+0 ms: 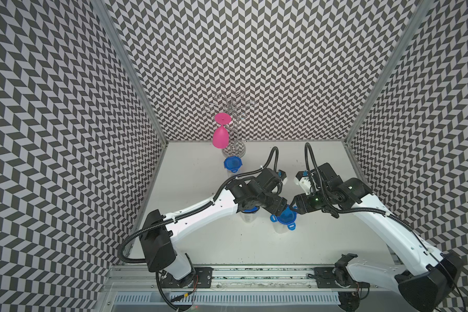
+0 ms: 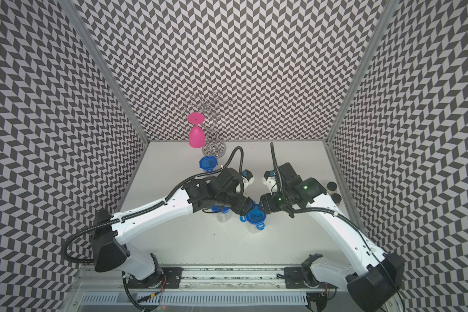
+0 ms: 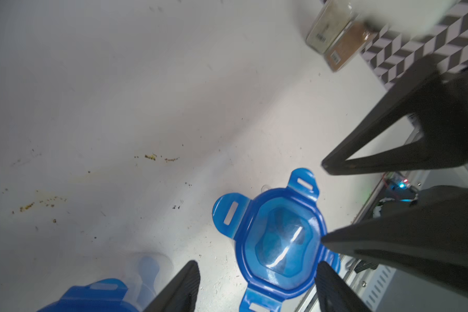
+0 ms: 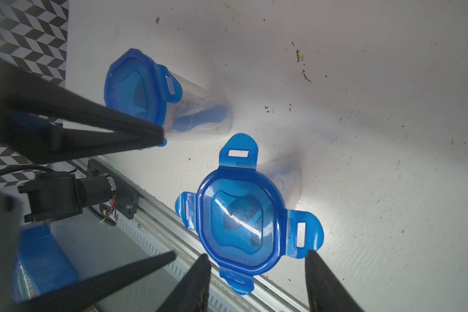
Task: Pack away toiletry kits
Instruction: Close the fastener on the container.
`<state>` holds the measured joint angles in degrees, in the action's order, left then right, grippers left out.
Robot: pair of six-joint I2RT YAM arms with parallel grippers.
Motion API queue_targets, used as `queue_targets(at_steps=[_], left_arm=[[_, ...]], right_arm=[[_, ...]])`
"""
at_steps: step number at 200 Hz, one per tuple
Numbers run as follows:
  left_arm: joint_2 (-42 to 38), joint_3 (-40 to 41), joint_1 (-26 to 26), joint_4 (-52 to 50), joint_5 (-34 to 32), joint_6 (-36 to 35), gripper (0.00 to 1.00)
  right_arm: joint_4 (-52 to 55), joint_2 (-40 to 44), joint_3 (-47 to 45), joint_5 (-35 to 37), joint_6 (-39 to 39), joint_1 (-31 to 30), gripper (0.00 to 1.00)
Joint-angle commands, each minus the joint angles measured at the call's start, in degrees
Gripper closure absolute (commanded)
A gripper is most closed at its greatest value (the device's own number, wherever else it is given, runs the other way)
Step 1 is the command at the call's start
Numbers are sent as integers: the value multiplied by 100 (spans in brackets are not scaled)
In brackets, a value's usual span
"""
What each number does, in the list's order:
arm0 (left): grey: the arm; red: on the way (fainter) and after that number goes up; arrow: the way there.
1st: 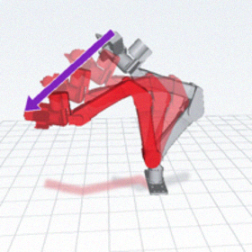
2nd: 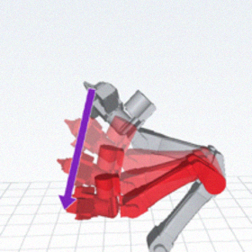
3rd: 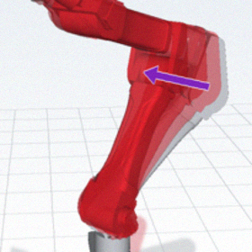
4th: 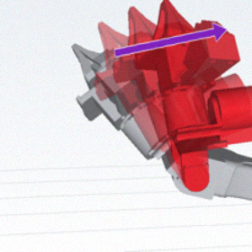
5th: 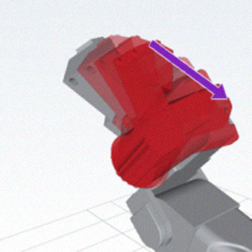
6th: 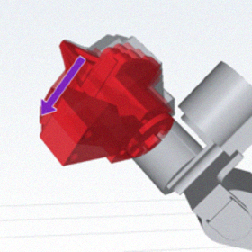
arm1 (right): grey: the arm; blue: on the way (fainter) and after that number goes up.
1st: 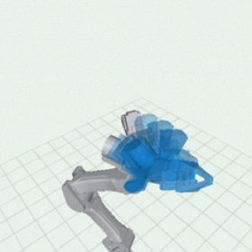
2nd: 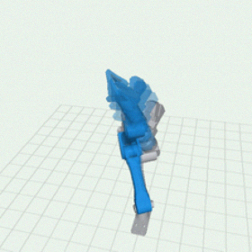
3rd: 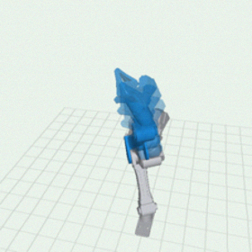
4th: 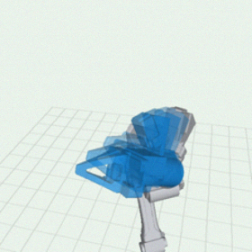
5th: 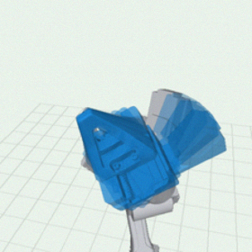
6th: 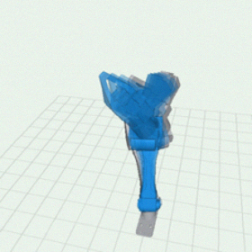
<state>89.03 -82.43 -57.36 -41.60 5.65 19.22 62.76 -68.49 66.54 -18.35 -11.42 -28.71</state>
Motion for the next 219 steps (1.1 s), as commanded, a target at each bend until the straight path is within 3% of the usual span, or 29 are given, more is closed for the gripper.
queue_targets(at_steps=[1, 55, 143, 219], left_arm=[[-285, -39, 2, -566, 318, 293, 32], [-481, 745, -47, 134, 1199, 1216, 42], [-182, 1082, -47, 494, 1285, 1417, 56], [-61, 1423, -47, 719, 1210, 1460, 56]], right_arm=[[-74, -199, 105, 139, 108, -43, 46], [-283, -271, -153, 174, 126, -86, 46], [-519, -129, -484, 42, 153, -87, 47], [-551, -192, -530, -107, 174, -112, 47]])
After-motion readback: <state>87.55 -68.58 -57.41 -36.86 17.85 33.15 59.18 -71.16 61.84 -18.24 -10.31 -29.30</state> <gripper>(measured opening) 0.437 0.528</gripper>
